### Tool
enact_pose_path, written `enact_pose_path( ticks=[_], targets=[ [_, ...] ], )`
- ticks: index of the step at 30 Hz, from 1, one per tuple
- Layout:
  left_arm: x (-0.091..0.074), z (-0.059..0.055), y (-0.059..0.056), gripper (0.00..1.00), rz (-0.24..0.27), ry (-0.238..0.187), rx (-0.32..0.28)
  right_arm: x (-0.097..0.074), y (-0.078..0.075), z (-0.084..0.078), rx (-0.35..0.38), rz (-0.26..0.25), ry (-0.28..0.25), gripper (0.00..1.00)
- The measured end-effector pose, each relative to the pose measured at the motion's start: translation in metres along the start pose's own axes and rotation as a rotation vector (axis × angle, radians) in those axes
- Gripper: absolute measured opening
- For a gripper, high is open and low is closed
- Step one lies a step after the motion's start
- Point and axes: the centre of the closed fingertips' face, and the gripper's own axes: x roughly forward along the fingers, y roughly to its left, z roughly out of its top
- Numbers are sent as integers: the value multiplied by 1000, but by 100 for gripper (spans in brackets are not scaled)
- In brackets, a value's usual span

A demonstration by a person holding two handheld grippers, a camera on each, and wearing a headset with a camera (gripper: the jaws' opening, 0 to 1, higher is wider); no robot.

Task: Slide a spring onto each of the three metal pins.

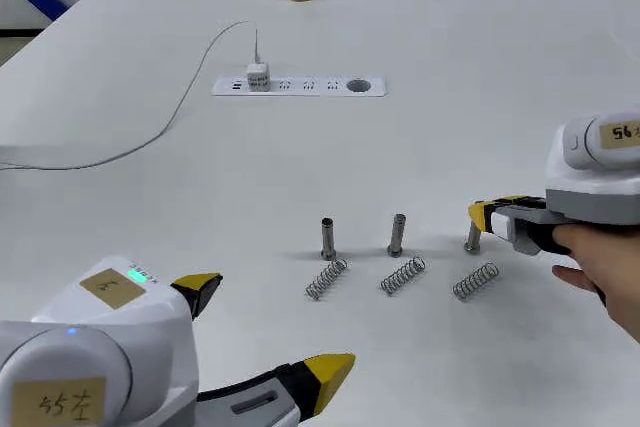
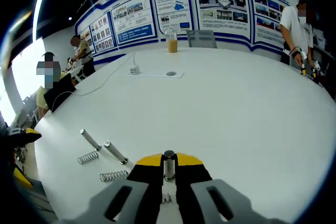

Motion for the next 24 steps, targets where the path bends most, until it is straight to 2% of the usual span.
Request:
enact_pose_path(
  ticks=[7,24],
  targets=[
    [-1,2,-1,81,2,-7,3,-7,3,-7,-5,-8,18,9],
    [-5,0,6,80,26,-9,-3,-8,2,-8,17,-16,37,9]
  ],
)
